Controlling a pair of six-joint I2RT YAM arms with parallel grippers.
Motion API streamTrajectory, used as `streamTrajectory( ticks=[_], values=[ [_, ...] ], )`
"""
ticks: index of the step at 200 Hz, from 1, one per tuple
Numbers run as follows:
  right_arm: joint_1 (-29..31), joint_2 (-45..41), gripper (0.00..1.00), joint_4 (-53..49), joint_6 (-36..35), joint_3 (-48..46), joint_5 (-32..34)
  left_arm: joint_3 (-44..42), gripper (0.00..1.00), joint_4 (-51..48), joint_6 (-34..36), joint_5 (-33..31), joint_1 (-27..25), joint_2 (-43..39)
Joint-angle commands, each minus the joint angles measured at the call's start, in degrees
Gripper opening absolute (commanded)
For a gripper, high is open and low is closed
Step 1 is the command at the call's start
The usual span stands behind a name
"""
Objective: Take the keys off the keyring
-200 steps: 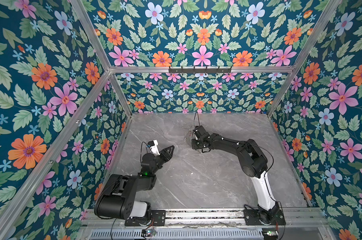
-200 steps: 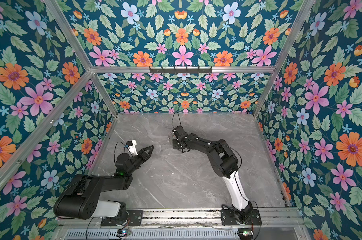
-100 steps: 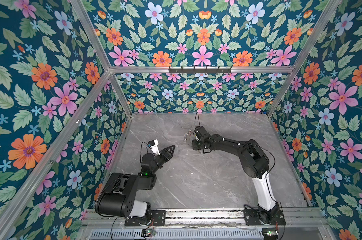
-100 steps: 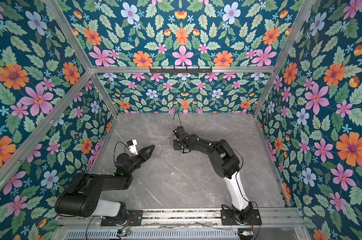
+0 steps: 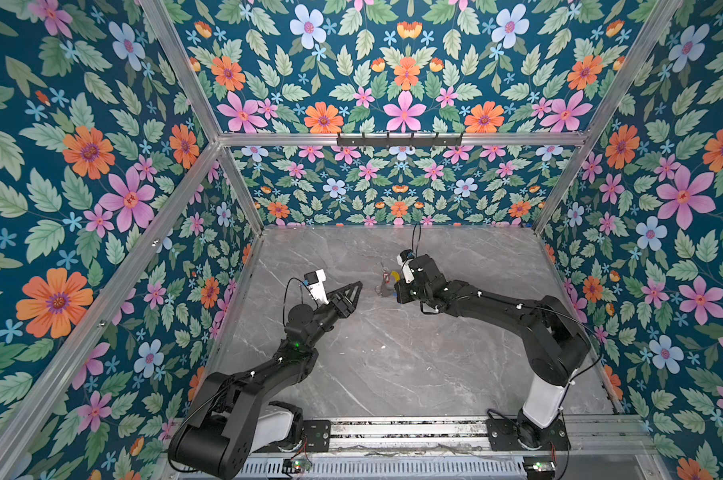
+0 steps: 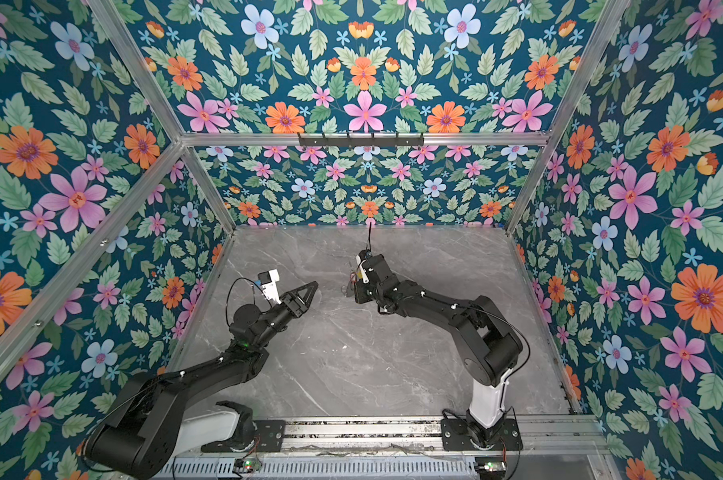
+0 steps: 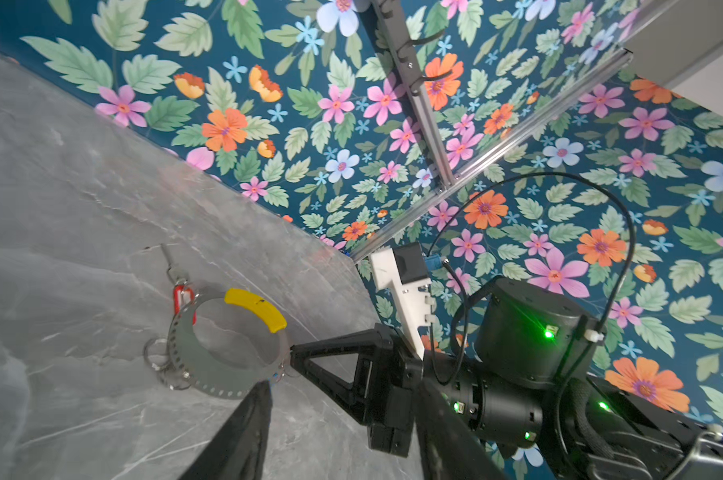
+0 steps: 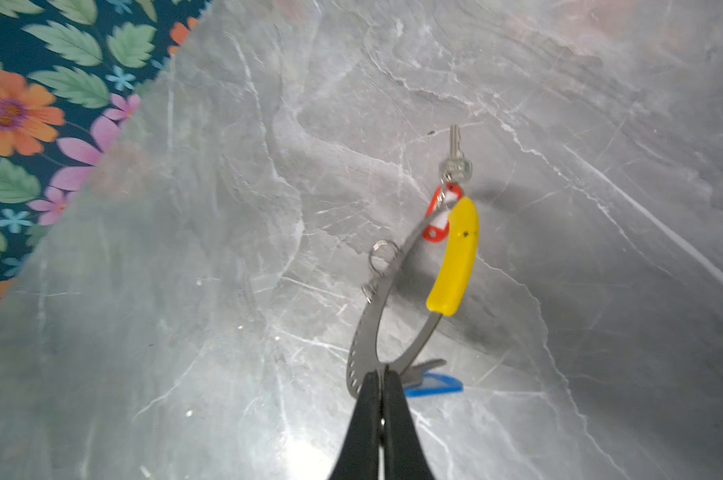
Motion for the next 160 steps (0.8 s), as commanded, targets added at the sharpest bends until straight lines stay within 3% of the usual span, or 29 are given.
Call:
streamTrajectory(
  ticks=[1,19,34,71,130,160],
  values=[
    [0.1,-5.2,0.0,4.4,-2.2,-3.1,-5.4,2.0,0.59,-3.1,2.0,0.5,-0.9,-1.8],
    [0.1,-11.5,0.0,3.4,-3.2,-6.0,-9.0,5.8,0.57,-7.8,2.0,5.7,-1.0,-2.1],
    [0.0,-16.1,0.0,1.7,-4.0,-8.0,-12.1,7.3,0.5,-6.5,2.0,10.5,-1.4,-1.4],
    [-0.2,-28.2,0.0,-2.0,-5.8,-13.1,-20.2,6.1,0.45,15.1,-6.6,21.3,-2.9,3.3],
    [-3.8,-44.3,0.0,-2.1,-4.1,-20.4,-34.8,8.3,0.32,29.4,-9.6,27.0,-9.7,7.6],
    [-4.6,-50.1,0.0,-2.2,-3.1,-22.2,-37.9,9.3,0.27,29.4,-7.5,28.8,-12.1,5.7]
  ],
)
